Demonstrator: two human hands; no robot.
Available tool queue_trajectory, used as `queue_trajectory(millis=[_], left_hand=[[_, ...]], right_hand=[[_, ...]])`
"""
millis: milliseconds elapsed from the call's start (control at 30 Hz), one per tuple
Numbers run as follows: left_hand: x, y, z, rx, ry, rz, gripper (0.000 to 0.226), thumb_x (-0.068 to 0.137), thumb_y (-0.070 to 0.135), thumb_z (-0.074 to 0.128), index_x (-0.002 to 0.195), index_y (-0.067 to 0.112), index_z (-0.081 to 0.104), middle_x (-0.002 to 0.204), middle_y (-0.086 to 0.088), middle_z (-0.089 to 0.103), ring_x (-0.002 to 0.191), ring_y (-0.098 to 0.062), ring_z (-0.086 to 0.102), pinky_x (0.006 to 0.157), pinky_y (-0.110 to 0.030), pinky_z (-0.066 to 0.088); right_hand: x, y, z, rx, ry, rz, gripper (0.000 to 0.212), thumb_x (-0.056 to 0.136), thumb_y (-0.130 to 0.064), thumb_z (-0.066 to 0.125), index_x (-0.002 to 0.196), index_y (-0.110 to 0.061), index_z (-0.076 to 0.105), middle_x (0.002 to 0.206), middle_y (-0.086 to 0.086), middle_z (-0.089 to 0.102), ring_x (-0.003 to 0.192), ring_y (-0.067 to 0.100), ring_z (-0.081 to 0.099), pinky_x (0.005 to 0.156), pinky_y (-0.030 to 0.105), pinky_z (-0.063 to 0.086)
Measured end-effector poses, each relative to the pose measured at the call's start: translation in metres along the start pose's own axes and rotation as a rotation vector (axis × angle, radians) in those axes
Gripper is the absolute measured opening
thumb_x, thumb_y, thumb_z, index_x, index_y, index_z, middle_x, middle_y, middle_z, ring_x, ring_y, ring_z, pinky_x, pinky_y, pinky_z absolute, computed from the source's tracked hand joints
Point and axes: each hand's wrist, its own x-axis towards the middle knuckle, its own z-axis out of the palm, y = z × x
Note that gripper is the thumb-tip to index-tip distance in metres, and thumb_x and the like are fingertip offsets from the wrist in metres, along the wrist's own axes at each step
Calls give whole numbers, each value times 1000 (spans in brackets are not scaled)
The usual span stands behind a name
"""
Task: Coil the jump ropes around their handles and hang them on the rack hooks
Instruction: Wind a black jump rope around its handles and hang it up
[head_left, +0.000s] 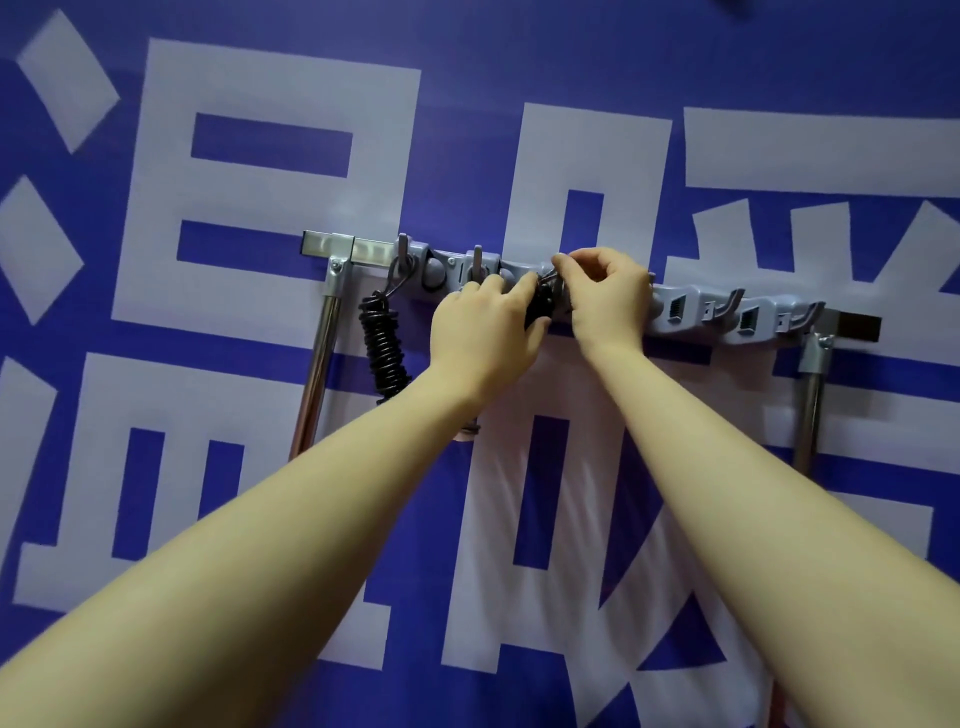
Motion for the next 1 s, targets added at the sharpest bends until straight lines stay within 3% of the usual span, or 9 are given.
queue_trajectory(millis=[100,167,300,467,667,800,1000], left_hand=[[-14,-3,17,101,90,49,49,77,46,72,111,11,70,75,-10,70,75,-34,63,69,-34,45],[-24,-2,29,117,124,45,51,70,51,76,104,13,72,64,-5,68,65,-30,61,67,-32,47],[-39,7,30,57,111,54,56,81,53,48,112,12,70,60,-2,64,60,-26,58,63,-30,46],[-44,5,17,-37,55,71,57,86,46,43,119,6,66,67,-3,67,66,-27,61,62,-31,47],[-68,4,-16,-107,57,120,45,88,35,42,112,6,66,98,-7,70,79,-30,65,65,-35,49],[-88,10,-48,-109,10,97,46,87,34,42,109,4,68,102,-9,71,81,-32,66,65,-36,52],[-142,34,-92,-202,-210,33,48,89,36,39,115,7,66,107,-9,70,89,-33,65,74,-40,52]], right_hand=[[-6,8,0,-135,-11,-39,23,91,-32,64,92,-10,71,103,6,62,88,14,55,72,28,43],[-8,8,-1,-157,-20,-48,25,92,-34,62,92,-10,71,102,4,60,88,13,53,72,28,39],[-5,5,-4,-169,-79,-37,28,93,-36,60,96,-11,73,104,6,62,96,18,58,74,29,41],[-11,-2,-16,-189,-178,-26,27,96,-31,56,108,-14,73,107,9,67,104,24,59,86,36,48],[-39,-8,-48,-251,-216,25,26,96,-28,54,115,-18,69,115,4,65,109,24,58,94,44,48],[-81,-13,-84,-378,-288,28,26,97,-27,51,115,-19,67,116,1,62,110,21,55,85,34,43],[-168,-16,-133,-444,-422,34,26,98,-26,50,117,-19,66,104,-4,60,97,15,56,81,38,50]])
